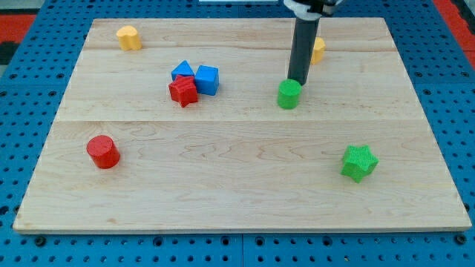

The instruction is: Push the green circle to the center of board

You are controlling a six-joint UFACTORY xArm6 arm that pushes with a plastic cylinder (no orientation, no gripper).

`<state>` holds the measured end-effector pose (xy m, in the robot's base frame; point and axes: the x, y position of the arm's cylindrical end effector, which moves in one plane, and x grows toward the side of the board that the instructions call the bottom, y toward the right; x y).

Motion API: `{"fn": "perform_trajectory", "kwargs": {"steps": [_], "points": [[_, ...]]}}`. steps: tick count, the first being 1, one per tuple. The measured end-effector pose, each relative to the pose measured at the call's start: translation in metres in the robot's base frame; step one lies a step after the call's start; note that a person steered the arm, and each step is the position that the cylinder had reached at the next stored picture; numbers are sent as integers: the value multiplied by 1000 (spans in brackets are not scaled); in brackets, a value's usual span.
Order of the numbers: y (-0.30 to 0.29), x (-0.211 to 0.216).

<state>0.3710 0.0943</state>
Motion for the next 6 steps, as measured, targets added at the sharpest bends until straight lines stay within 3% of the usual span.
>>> {"fn": "perform_trajectory", "kwargs": {"steps": [1, 2, 3, 5, 6], "points": [[-8, 12], [35, 13], [40, 32], [-43, 43], [-55, 45]]}}
